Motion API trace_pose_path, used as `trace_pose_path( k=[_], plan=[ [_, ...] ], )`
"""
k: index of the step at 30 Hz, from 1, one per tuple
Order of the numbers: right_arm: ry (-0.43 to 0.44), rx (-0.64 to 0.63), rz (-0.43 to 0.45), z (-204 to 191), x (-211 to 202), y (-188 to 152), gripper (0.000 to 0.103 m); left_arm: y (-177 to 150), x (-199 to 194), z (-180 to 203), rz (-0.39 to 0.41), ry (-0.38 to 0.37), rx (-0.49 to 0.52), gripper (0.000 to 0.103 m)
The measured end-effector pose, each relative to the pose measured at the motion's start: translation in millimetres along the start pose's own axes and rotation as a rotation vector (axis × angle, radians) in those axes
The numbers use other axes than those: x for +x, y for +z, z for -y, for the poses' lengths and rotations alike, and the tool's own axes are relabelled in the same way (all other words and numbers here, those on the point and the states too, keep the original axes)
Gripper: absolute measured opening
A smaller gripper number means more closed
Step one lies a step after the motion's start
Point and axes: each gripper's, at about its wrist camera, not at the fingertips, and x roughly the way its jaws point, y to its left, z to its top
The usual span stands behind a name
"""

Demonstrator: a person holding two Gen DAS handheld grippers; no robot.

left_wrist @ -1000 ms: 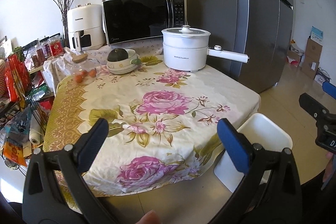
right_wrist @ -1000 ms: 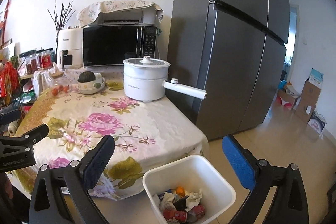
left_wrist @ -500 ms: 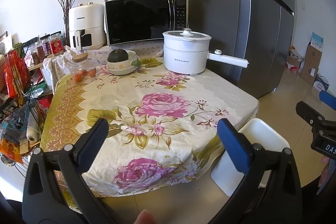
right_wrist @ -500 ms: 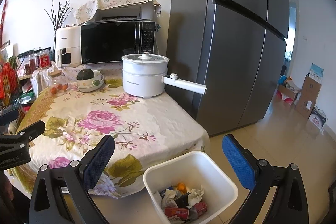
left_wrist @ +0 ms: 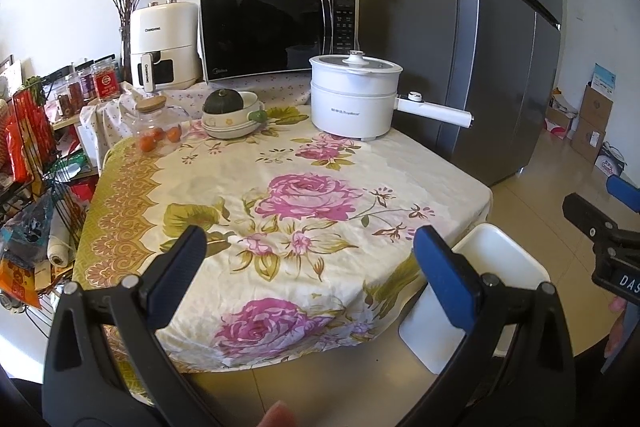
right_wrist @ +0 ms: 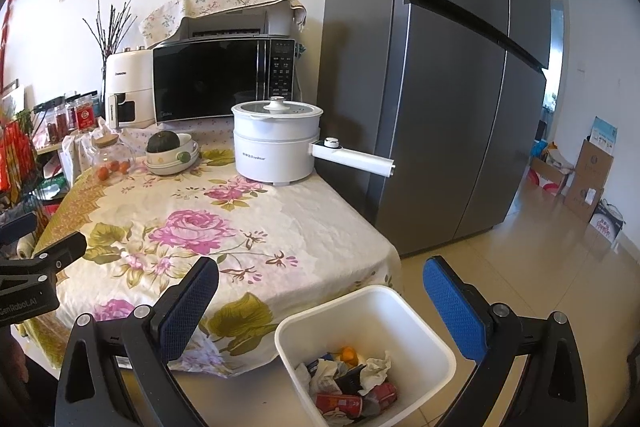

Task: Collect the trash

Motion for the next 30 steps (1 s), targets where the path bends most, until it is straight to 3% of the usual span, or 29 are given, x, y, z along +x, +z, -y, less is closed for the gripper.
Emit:
trace_pose_path(
  k=[30],
  plan=[
    [-0.019, -0.021, -0.010, -5.1, 1.5, -1.9, 0.103, 1.3, 0.5, -0.6, -0.002, -0.003, 0.012, 0.103]
  ],
)
